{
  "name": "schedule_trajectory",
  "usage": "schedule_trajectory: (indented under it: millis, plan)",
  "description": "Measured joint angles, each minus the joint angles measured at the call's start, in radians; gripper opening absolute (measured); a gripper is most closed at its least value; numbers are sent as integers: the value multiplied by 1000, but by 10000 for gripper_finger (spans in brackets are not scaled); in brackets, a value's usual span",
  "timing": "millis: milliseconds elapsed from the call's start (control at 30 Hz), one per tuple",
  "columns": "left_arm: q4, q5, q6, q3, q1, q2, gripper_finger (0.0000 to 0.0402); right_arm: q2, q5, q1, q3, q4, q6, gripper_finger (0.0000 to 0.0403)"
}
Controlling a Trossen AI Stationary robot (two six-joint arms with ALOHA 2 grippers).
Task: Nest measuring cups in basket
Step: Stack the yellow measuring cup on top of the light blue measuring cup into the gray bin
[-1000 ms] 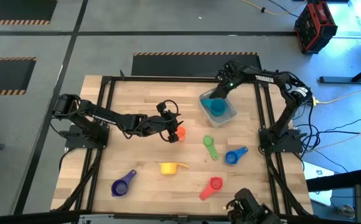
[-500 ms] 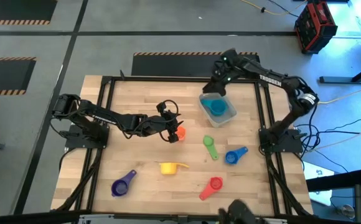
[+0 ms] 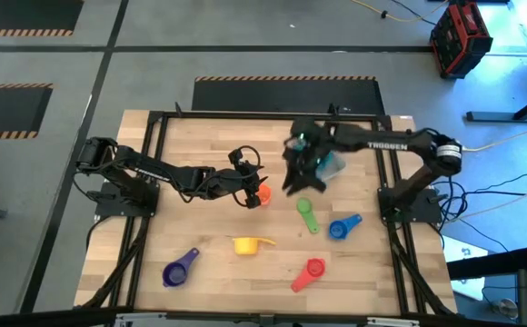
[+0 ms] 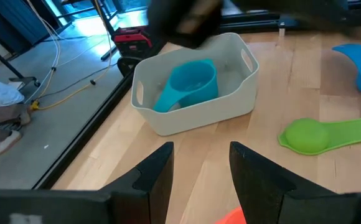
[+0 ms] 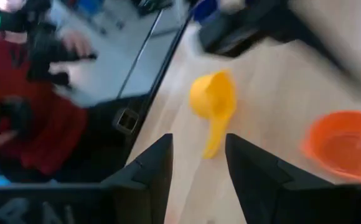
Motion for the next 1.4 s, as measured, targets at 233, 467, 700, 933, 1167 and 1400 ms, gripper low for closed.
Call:
schedule_trajectory:
  millis: [233, 467, 700, 933, 1167, 1400]
  plan:
    - [0, 0, 0, 0, 0, 0, 149, 0, 428, 232, 0, 2, 36, 150]
    - [0, 0, 0, 0, 0, 0, 149, 17, 576, 401, -4, 64, 200, 149]
    - [0, 0, 0, 0, 0, 0, 149, 92, 766, 543, -74, 230, 306, 149]
    - [0, 0, -2, 0, 0, 0, 149, 161, 939, 598, -86, 284, 318, 149]
    - [4, 0, -4, 0, 0, 0, 149, 274, 973, 606, -87, 338, 316, 149]
    - [4, 0, -4, 0, 0, 0, 149, 351, 1046, 606, -88, 386, 316, 149]
